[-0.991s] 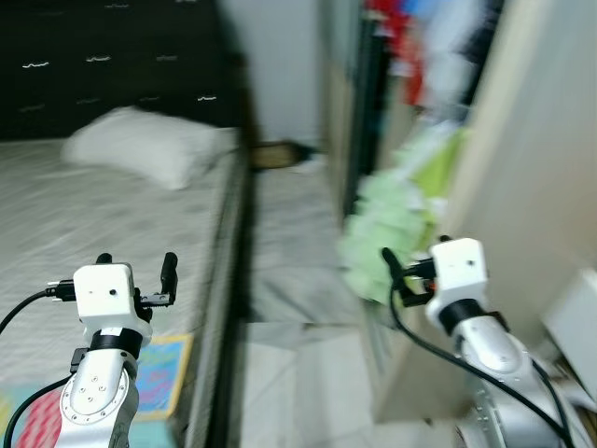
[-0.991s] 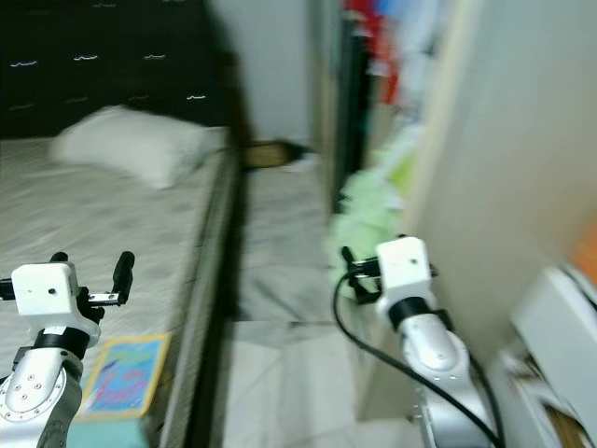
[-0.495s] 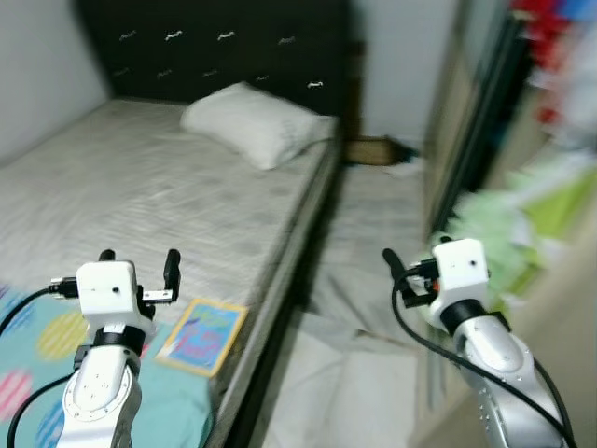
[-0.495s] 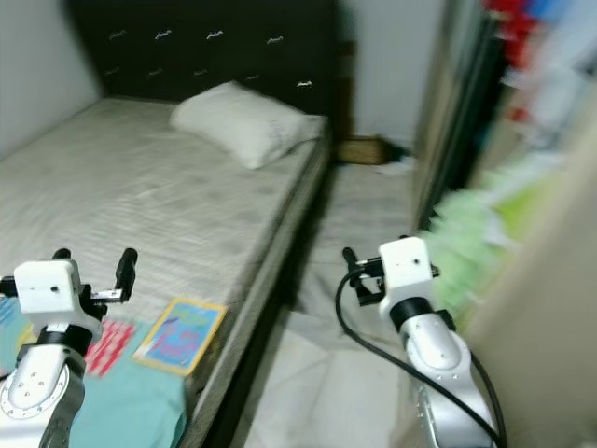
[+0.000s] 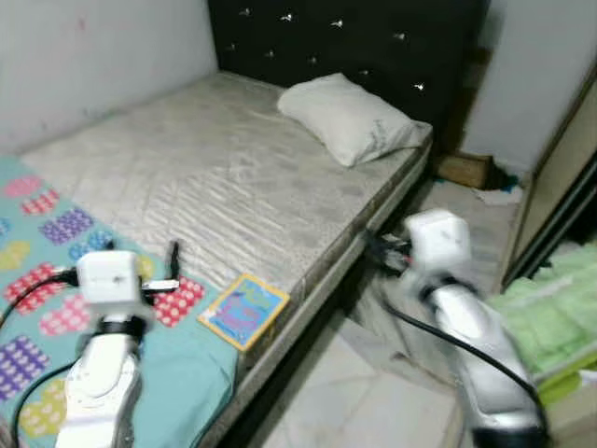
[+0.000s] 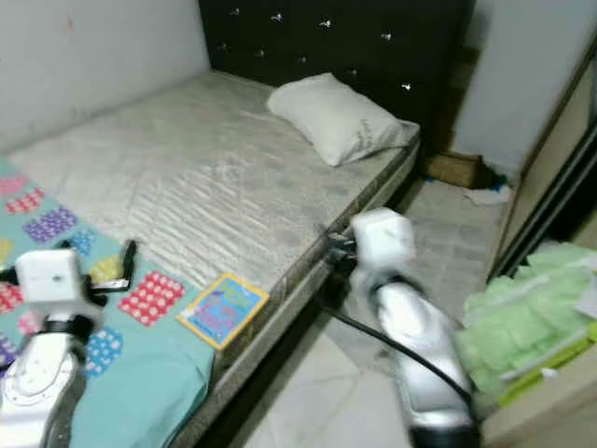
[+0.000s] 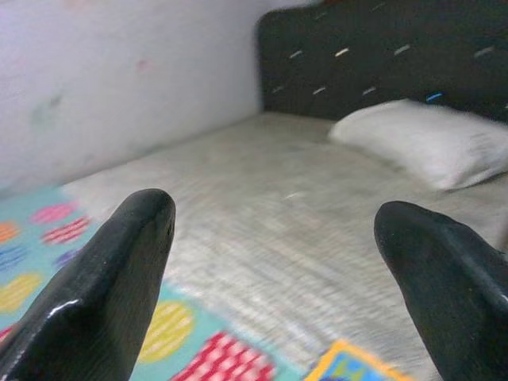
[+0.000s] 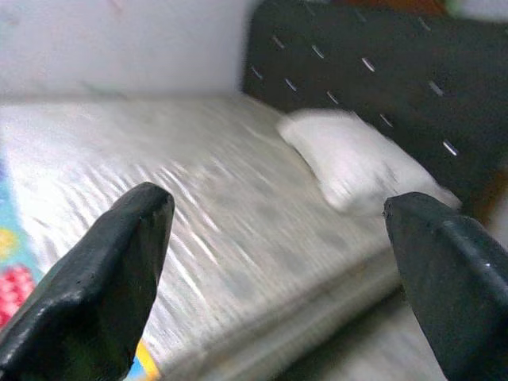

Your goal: Clean up the room

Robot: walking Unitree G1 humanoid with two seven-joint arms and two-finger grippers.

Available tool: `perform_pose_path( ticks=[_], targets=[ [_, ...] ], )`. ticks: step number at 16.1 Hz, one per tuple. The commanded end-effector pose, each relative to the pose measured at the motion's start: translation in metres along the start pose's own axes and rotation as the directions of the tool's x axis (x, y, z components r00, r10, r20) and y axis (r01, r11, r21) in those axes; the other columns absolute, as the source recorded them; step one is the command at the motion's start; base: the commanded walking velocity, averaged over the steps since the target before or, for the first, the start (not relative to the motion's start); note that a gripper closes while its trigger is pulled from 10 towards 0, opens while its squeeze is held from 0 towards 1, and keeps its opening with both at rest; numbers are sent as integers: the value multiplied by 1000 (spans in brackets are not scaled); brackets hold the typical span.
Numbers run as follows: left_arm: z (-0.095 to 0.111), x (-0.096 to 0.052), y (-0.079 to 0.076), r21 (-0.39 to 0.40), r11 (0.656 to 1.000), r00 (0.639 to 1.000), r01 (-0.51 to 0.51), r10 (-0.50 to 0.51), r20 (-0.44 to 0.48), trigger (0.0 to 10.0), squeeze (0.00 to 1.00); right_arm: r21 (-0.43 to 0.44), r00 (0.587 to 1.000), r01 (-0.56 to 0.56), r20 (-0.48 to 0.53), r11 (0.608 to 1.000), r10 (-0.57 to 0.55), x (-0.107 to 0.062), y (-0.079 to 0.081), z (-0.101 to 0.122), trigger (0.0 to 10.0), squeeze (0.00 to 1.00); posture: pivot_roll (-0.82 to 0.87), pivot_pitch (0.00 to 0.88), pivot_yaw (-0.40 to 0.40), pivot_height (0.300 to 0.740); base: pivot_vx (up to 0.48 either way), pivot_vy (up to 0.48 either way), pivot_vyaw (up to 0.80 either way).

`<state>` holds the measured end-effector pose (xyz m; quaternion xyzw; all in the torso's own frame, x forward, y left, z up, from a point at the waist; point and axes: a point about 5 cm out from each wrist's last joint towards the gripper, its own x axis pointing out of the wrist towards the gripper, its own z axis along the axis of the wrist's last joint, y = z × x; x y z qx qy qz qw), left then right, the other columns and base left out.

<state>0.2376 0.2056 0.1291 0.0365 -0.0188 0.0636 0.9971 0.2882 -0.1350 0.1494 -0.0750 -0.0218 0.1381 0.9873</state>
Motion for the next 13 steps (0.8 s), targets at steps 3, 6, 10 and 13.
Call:
perform_pose_path(
  ticks=[3, 6, 10, 13],
  targets=[
    [-1, 1, -2, -2, 1000, 1000, 11, -11, 6, 10000, 0, -1, 999, 23, -25, 1000, -23, -3, -7, -9, 10000, 0, -160, 0, 21, 740, 0, 0, 800],
    [-2, 6, -4, -19, 1000, 1000, 16, -16, 3, 10000, 0, 0, 999, 32, -16, 999, -32, -2, -8, -10, 10000, 0, -172, 0, 33, 740, 0, 0, 800],
    [-4, 3, -7, -30, 999, 1000, 25, -25, -6, 10000, 0, -5, 999, 40, -9, 999, -40, -3, -9, -10, 10000, 0, -177, 0, 37, 740, 0, 0, 800],
    [-5, 2, -6, -36, 999, 1000, 23, -23, -10, 10000, 0, 3, 999, 40, -6, 999, -40, -3, -6, -11, 10000, 0, -170, 0, 36, 740, 0, 0, 800]
  ],
)
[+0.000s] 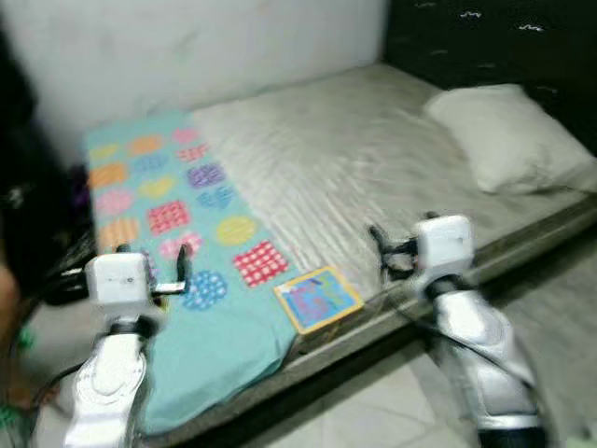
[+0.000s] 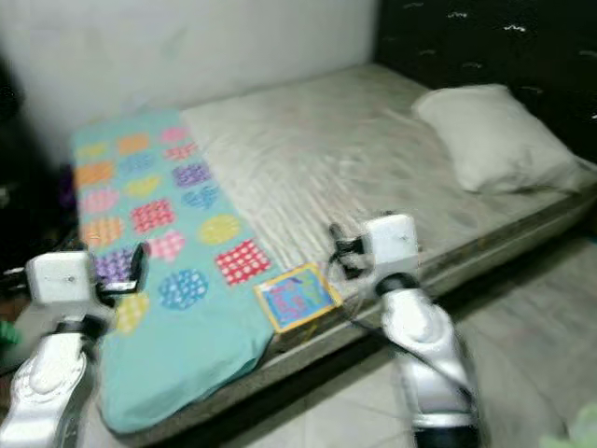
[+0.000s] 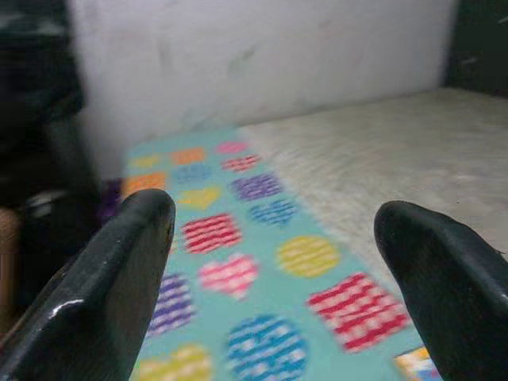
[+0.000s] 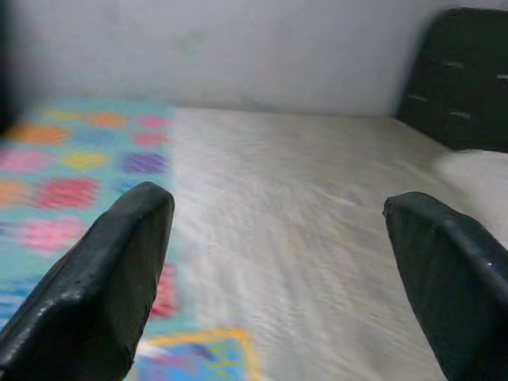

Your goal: Clean up the room

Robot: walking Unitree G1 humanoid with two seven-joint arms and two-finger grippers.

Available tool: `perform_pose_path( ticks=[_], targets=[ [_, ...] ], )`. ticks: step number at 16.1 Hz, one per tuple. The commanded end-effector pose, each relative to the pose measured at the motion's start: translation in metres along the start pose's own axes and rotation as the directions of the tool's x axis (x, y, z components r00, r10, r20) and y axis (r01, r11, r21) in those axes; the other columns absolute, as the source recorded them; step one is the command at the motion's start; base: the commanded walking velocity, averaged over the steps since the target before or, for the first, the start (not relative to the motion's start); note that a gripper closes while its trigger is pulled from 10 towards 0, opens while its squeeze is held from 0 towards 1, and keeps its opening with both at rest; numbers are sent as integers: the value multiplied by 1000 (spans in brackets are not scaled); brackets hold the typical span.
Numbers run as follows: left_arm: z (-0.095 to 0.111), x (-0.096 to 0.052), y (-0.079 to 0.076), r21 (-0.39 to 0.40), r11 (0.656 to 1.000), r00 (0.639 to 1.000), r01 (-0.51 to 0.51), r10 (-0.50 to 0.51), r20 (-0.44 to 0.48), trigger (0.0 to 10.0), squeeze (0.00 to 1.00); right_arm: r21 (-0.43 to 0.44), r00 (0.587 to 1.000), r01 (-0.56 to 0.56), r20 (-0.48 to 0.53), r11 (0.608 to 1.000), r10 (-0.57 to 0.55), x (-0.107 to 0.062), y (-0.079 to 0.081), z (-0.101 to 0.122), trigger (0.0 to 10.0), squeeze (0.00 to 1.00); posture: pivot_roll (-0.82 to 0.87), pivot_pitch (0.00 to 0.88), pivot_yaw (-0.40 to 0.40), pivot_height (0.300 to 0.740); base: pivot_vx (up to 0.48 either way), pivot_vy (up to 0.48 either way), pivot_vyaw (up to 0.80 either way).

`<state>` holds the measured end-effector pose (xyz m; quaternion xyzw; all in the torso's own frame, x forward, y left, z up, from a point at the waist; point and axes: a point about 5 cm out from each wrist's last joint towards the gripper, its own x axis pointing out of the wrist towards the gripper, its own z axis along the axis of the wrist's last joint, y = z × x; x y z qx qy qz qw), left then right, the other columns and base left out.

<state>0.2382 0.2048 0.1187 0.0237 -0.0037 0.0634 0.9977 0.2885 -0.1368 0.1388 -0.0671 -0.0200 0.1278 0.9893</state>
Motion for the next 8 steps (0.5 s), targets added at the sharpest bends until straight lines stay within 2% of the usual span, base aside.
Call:
perform_pose_path(
  ticks=[1, 8],
  targets=[
    [6, 2, -5, -13, 1000, 999, 22, -21, 24, 10000, 0, -8, 1000, 15, 2, 1000, -15, -2, -4, 0, 10000, 0, -168, 0, 37, 740, 0, 0, 800],
    [6, -4, -9, -21, 997, 997, 75, -75, 12, 10000, 0, 7, 1000, 18, -6, 1000, -18, -9, -1, -3, 10000, 0, -173, 0, 44, 740, 0, 0, 777]
  ],
)
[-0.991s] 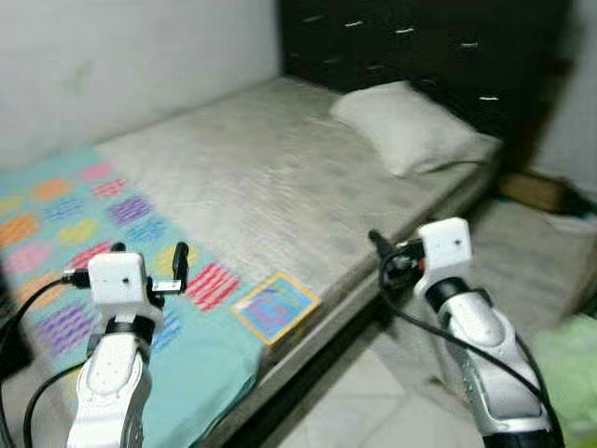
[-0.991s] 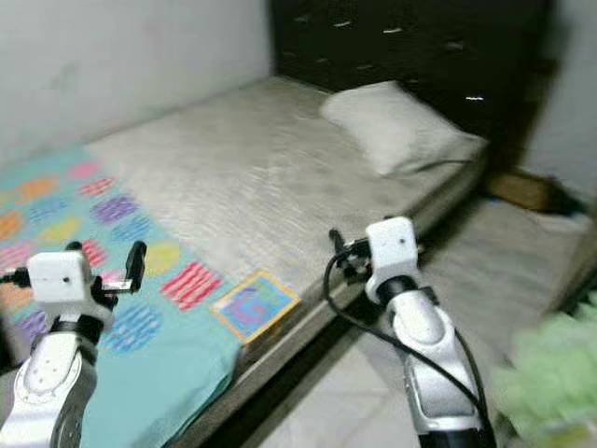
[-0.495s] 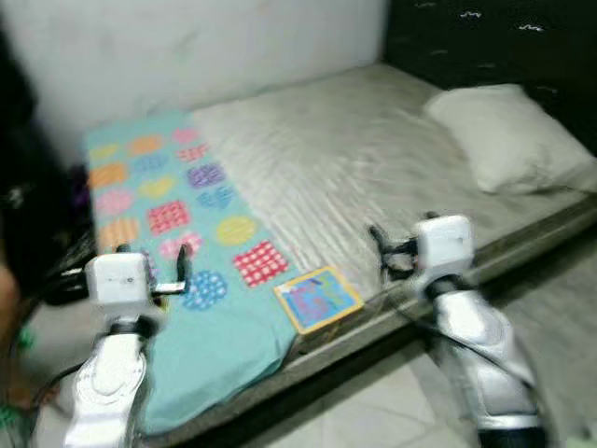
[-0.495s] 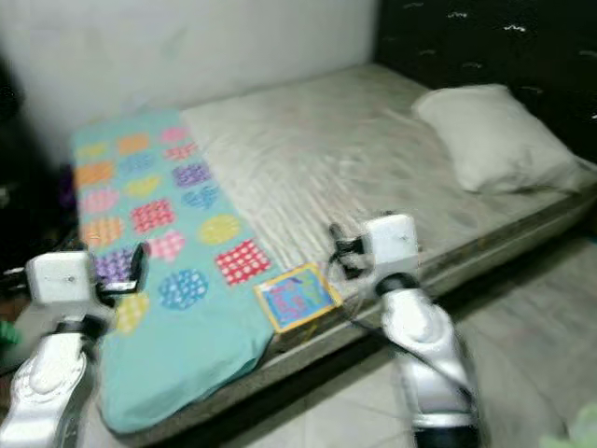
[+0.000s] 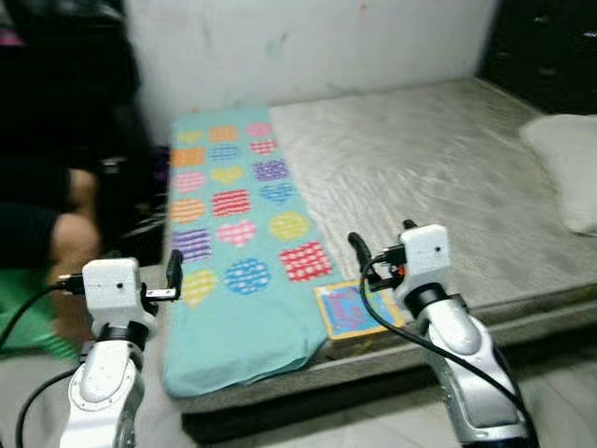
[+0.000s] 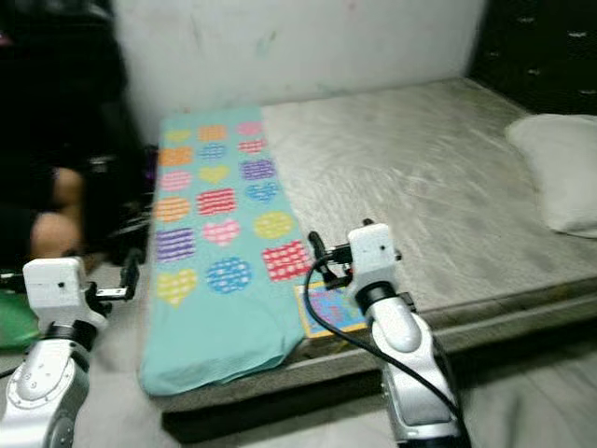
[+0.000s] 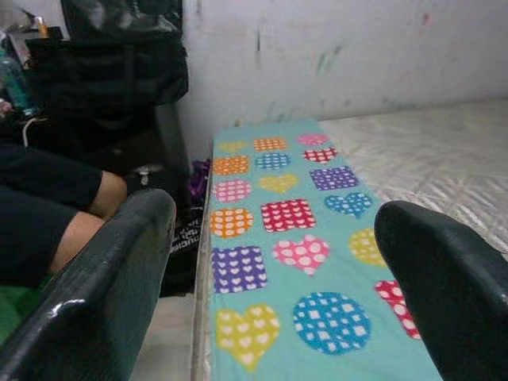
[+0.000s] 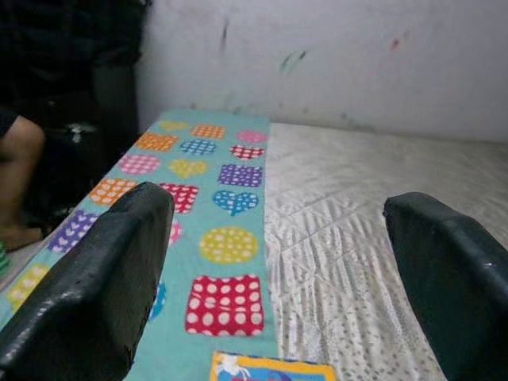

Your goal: Clean up the room

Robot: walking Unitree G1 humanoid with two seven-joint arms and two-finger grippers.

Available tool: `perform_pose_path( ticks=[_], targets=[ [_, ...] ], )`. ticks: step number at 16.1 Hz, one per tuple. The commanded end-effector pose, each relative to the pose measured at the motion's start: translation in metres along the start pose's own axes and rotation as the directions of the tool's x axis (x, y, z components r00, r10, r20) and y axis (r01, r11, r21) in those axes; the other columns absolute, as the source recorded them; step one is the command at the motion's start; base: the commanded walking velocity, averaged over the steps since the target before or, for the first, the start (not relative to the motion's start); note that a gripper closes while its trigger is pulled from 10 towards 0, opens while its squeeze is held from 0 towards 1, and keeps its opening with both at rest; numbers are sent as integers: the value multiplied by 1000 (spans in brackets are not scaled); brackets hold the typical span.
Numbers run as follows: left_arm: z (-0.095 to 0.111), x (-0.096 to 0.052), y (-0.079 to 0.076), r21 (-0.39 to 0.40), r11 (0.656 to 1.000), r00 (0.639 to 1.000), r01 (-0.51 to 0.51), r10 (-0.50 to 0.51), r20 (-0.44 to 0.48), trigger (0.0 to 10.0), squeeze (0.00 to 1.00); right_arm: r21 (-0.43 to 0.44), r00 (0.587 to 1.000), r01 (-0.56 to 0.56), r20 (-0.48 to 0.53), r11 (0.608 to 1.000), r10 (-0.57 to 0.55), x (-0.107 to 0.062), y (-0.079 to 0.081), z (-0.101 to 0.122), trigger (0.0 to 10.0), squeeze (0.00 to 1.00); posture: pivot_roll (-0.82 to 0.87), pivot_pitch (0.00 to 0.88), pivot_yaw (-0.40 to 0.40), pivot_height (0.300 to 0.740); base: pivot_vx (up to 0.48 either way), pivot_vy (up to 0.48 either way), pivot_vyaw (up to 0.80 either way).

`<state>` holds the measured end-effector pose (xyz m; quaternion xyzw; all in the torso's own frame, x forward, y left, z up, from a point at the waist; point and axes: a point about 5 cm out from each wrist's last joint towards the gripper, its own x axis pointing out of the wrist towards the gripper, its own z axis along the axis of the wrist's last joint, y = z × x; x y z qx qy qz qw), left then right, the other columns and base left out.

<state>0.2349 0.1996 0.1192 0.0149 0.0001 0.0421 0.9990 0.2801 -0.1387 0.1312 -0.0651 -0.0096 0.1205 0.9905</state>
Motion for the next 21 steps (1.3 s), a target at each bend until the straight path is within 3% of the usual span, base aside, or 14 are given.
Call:
perform_pose_path(
  ticks=[1, 4, 13, 21],
  targets=[
    [6, -1, -6, -10, 999, 999, 48, -47, 19, 10000, 0, 17, 1000, 3, 18, 1000, -3, -1, -3, 5, 10000, 0, -170, 0, 42, 740, 0, 0, 0],
    [7, -6, -11, -24, 995, 995, 99, -98, 26, 10000, 0, 27, 1000, 4, 21, 1000, -4, 0, -3, 5, 10000, 0, -167, 0, 40, 740, 0, 0, 0],
    [9, -7, -14, -29, 991, 991, 130, -130, 27, 10000, 0, 14, 1000, -10, 27, 1000, 9, 0, -1, 6, 10000, 0, -169, 0, 37, 740, 333, 0, 0],
    [5, -4, -12, -23, 997, 998, 70, -70, -6, 10000, 0, 5, 999, -22, 30, 1000, 22, 0, -4, 6, 10000, 0, -164, 0, 31, 740, 111, 0, 0]
  ],
)
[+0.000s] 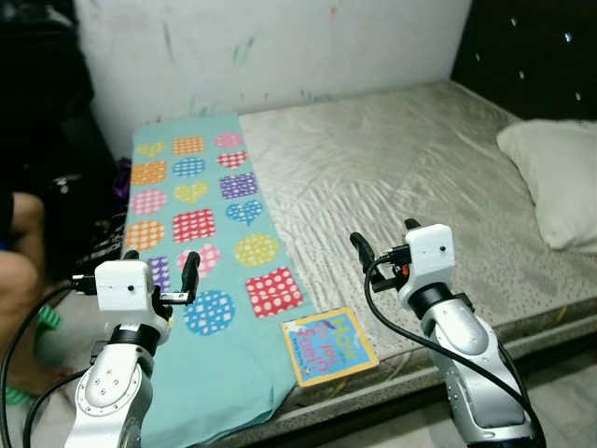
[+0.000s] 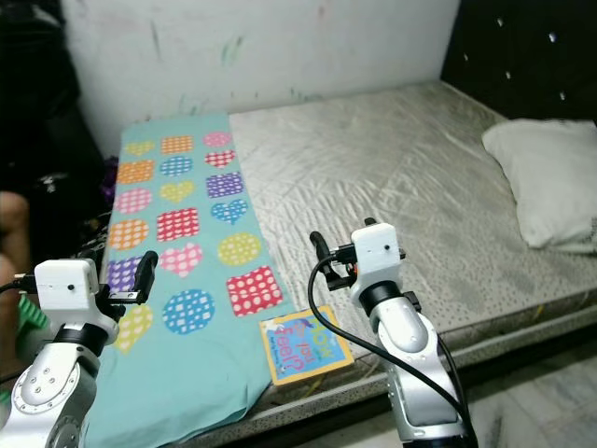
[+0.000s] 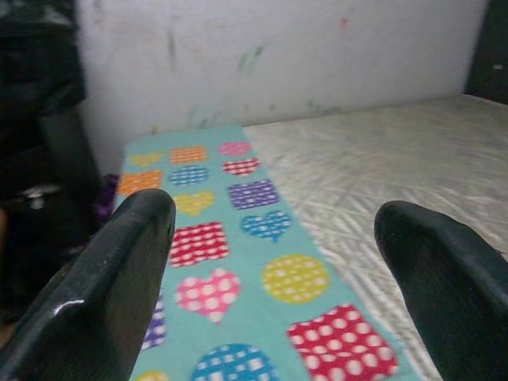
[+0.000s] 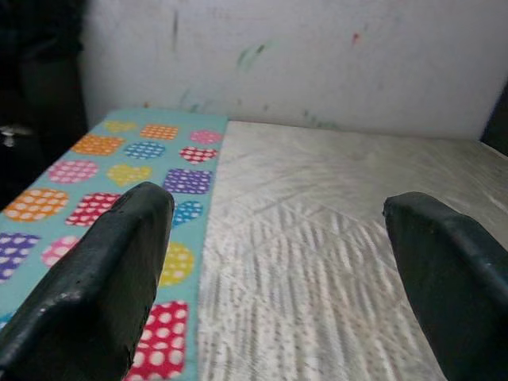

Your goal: Clean up the room

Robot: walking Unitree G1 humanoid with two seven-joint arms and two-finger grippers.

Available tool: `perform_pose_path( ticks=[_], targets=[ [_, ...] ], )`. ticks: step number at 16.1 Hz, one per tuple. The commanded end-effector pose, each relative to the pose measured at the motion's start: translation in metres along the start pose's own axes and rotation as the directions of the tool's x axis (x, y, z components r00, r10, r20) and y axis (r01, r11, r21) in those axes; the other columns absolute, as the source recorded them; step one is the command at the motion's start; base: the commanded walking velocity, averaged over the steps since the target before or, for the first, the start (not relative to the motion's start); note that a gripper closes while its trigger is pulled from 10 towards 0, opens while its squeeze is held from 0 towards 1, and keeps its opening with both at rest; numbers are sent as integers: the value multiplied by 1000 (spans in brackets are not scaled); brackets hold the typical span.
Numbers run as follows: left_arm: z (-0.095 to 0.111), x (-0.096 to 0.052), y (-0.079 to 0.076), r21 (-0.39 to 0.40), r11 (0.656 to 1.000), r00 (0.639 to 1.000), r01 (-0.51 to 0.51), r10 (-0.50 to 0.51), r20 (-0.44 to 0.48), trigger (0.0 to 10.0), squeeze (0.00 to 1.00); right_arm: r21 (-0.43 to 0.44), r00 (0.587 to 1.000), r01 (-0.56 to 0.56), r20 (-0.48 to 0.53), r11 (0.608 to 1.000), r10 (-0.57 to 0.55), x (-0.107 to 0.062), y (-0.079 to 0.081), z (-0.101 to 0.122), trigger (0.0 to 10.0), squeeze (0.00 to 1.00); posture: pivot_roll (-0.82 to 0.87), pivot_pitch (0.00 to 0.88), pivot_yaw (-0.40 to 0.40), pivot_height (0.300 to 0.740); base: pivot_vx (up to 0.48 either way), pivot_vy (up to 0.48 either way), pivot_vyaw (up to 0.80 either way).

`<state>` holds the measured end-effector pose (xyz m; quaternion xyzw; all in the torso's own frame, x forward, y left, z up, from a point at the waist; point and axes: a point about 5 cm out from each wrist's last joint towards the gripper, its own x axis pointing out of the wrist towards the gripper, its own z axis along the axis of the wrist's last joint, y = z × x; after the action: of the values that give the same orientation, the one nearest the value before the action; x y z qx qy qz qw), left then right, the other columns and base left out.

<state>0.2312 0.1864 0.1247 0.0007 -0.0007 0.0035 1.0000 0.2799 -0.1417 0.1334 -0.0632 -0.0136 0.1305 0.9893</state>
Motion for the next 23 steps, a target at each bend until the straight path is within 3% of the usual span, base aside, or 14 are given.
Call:
perform_pose_path(
  ticks=[1, 7, 11, 23],
  targets=[
    [-1, 0, 0, 9, 1000, 1000, -4, 4, -9, 10000, 0, -23, 1000, -9, 22, 1000, 9, 2, 0, 5, 10000, 0, -164, 0, 31, 740, 0, 0, 0],
    [1, 1, -2, 16, 1000, 1000, 10, -10, -4, 10000, 0, -35, 999, -25, 25, 999, 26, 3, 3, 6, 10000, 0, -162, 0, 27, 740, 0, 0, 800],
    [1, 2, -3, 12, 1000, 1000, 17, -17, -2, 10000, 0, -30, 1000, -22, 22, 999, 23, 3, 1, 5, 10000, 0, -162, 0, 22, 740, 0, 0, 0],
    [1, 4, -4, 5, 1000, 1000, 11, -11, 3, 10000, 0, -51, 999, -36, 26, 998, 37, 5, 2, 5, 10000, 0, -161, 0, 18, 740, 0, -310, 0]
  ],
)
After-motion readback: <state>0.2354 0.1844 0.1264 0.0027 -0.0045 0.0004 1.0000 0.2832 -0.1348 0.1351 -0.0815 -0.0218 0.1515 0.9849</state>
